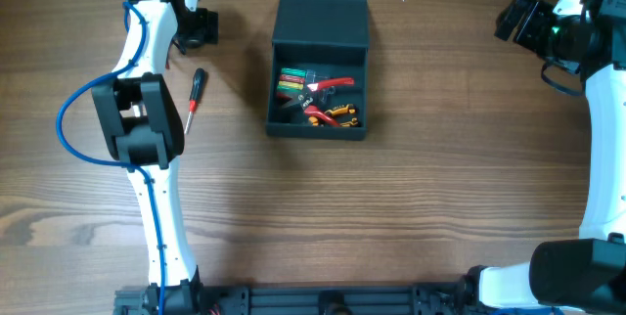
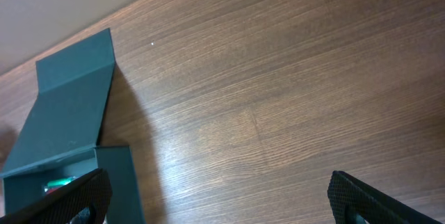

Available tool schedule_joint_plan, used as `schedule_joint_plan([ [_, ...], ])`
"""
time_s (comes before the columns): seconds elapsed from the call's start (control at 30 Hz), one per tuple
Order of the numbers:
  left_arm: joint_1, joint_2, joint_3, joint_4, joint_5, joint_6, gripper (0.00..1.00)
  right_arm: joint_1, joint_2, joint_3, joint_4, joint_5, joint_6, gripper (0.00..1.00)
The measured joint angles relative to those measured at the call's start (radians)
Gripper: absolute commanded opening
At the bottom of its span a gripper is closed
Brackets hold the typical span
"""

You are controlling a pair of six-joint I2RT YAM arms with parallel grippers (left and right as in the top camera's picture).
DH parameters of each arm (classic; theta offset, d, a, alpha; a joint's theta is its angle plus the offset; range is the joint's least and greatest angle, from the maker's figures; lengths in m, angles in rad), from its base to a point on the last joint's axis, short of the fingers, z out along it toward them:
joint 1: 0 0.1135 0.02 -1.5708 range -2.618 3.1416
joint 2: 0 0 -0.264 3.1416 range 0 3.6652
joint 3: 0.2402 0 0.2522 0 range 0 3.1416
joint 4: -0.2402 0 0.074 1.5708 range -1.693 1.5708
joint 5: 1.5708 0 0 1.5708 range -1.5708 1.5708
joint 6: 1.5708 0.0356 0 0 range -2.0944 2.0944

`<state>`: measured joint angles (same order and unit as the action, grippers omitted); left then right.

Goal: Pack container
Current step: 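Move the left gripper over the black tape measure and grasp it, then carry the tape measure into the green box with the left gripper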

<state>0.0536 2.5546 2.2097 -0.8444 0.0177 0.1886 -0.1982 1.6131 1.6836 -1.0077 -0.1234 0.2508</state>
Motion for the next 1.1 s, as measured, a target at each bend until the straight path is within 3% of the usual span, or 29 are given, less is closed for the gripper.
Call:
schedule_joint_plan([
  [0.1,0.000,0.000,0.000,-0.010,0.000,-0.005,0.80,0.000,0.000,0.000,0.000,0.000,0.000,1.00],
  [0.77,0.000,0.000,0.000,-0.023,-0.012,-0.011,0.58,0.000,0.000,0.000,0.000,0.000,0.000,1.00],
  [0.87,0.000,0.000,0.000,-0.024,-0.011,-0.011,0.52,0.000,0.000,0.000,0.000,0.000,0.000,1.00],
  [1.0,-0.001,0.000,0.005,-0.039,-0.010,-0.011,0.37,0.000,0.000,0.000,0.000,0.000,0.000,1.00],
  [1.1,-0.005,0.000,0.008,-0.056,-0.011,-0.014,0.33,0.000,0.000,0.000,0.000,0.000,0.000,1.00],
])
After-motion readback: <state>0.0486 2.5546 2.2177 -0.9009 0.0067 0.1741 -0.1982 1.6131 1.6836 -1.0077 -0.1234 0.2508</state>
